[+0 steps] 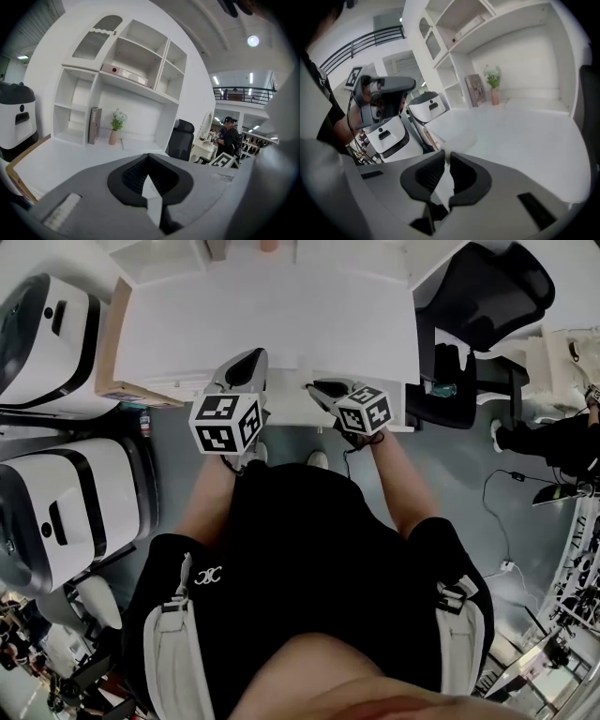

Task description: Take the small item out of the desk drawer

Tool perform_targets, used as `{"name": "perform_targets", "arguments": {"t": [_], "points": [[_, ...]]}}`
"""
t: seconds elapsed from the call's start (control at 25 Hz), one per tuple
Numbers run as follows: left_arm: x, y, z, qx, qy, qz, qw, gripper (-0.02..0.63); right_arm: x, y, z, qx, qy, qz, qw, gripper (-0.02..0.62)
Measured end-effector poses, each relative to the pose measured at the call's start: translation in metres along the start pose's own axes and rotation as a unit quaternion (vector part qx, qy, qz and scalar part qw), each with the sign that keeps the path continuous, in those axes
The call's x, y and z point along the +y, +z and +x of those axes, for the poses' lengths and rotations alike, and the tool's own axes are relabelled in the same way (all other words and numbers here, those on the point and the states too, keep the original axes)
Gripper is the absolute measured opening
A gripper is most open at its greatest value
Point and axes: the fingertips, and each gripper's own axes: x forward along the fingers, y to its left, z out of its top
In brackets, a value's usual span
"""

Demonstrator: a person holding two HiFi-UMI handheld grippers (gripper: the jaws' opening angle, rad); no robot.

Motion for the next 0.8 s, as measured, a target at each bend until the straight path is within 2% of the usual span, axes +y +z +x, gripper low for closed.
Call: {"name": "perform_targets", "arguments": {"t": [0.16, 0.36, 0.48, 0.64, 0.8], "points": [[-0.012, 0.007, 0.004, -0.006, -0.011, 0.009, 0.9999, 0.014, -0.005, 0.051, -0.042, -0.089, -0.046, -0.011, 0.995, 0.037], [-0.025, 0.019, 0.004, -0.016, -0.020, 0.020, 0.9995, 0.015, -0.006, 0.105, -0.099, -0.184, -0.113, -0.038, 0.976, 0.037], [-0.031, 0.024, 0.005, -0.019, -0.024, 0.026, 0.9992, 0.014, -0.008, 0.130, -0.134, -0.233, -0.166, -0.047, 0.957, 0.037], [-0.038, 0.030, 0.007, -0.025, -0.029, 0.032, 0.9988, 0.014, -0.017, 0.152, -0.177, -0.288, -0.242, -0.037, 0.926, 0.037], [-0.044, 0.043, 0.007, -0.052, -0.028, 0.037, 0.9976, 0.014, -0.020, 0.162, -0.210, -0.321, -0.287, -0.032, 0.902, 0.038]]}}
